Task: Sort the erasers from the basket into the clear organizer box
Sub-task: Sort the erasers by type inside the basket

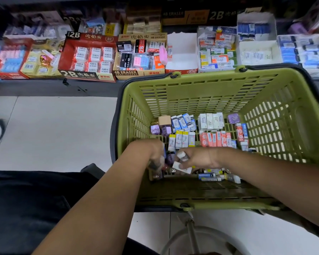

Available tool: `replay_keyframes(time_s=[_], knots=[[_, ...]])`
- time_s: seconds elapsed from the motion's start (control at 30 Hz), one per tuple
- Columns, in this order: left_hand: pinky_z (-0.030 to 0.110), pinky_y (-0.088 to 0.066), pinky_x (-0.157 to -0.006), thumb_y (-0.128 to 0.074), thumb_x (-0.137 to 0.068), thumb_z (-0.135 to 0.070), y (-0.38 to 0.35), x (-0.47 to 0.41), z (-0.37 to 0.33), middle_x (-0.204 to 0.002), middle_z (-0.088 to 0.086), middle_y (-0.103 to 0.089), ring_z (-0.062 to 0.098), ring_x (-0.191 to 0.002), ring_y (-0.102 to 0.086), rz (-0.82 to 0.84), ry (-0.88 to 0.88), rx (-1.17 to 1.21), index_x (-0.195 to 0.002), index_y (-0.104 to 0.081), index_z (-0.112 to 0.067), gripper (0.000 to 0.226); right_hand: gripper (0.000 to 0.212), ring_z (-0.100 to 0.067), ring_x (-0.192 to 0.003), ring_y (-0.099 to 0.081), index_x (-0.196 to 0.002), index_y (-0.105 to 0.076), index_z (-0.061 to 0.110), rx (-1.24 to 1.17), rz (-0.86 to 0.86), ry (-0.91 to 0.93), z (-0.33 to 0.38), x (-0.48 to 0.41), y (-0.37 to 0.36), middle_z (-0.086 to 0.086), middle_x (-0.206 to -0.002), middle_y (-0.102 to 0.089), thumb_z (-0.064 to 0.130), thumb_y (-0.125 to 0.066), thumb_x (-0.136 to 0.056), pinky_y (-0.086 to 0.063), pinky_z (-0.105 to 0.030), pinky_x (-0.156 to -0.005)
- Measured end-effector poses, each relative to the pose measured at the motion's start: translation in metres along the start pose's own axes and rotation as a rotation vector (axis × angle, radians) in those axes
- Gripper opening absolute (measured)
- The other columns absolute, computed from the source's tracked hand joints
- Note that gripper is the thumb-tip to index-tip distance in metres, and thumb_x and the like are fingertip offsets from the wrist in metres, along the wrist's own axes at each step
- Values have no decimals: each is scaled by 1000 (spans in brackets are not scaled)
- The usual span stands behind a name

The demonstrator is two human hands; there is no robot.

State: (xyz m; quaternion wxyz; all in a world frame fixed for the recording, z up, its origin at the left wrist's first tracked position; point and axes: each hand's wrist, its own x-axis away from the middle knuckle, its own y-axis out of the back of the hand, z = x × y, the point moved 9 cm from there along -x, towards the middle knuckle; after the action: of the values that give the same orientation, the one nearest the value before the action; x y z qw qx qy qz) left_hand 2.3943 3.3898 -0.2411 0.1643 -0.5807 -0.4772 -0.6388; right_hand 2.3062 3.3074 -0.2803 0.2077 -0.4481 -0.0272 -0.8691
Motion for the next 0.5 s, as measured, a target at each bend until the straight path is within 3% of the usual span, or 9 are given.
replay_keyframes(time_s=[0.1,0.2,0.27,0.33,0.4,0.5], knots=[[34,-43,-96,-72,-83,-35,-2,-1,-5,-134,7,-55,26,-119,-53,15,-27,104,-127,-61,-12,51,25,-18,-95,-65,-114,-54,8,-399,-56,28,-7,15,30,-6,-105,-67,3,-60,-90,-53,-32,-84],[32,-41,-102,-68,-84,-44,16,-5,-20,-132,2,-58,18,-119,-54,-131,-112,657,-124,-62,-15,49,23,-19,-93,-66,-114,-55,2,-673,-129,74,-8,27,49,-10,-104,-67,3,-57,-91,-55,-34,-87],[29,-51,-92,-70,-85,-36,19,-7,-32,-111,-3,-70,9,-98,-66,-151,-153,1039,-112,-67,-15,34,30,-21,-97,-65,-122,-53,-3,-756,-144,102,-2,31,50,-13,-113,-63,5,-54,-93,-55,-36,-87],[23,-55,-80,-72,-84,-27,14,-10,-42,-90,-4,-74,6,-79,-69,-144,-157,1263,-106,-69,-15,25,38,-23,-108,-61,-129,-48,-6,-796,-163,124,5,30,48,-12,-130,-54,9,-53,-94,-54,-38,-88],[22,-57,-76,-75,-80,-21,9,-14,-42,-94,0,-73,10,-81,-68,-191,-116,1355,-96,-71,-18,17,43,-27,-119,-56,-133,-43,-6,-835,-175,134,9,27,44,-12,-143,-41,11,-53,-94,-51,-40,-92],[16,-54,-64,-74,-81,-14,6,-20,-41,-92,0,-72,7,-76,-65,-231,-73,1441,-98,-72,-13,17,52,-31,-130,-45,-140,-32,-5,-841,-197,107,4,24,45,-15,-153,-26,12,-52,-95,-44,-47,-102]])
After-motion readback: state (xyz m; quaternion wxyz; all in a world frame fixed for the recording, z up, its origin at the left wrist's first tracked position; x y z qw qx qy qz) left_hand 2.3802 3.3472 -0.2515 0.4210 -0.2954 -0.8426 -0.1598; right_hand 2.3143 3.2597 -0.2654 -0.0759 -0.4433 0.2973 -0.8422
